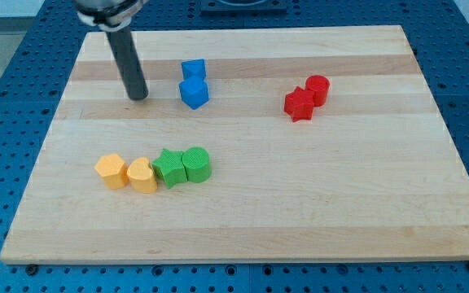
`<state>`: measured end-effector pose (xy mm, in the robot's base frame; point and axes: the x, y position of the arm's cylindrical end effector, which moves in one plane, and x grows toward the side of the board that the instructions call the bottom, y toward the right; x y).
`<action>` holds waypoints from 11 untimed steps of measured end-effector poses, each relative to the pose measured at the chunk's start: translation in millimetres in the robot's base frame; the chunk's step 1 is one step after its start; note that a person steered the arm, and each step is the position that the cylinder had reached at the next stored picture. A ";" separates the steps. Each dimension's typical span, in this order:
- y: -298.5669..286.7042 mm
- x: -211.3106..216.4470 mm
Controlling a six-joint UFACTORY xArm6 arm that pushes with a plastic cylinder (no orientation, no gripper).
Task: Place blue blocks parallel to the red blocks
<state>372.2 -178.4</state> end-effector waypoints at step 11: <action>25.6 -5.8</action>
<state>366.5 -152.8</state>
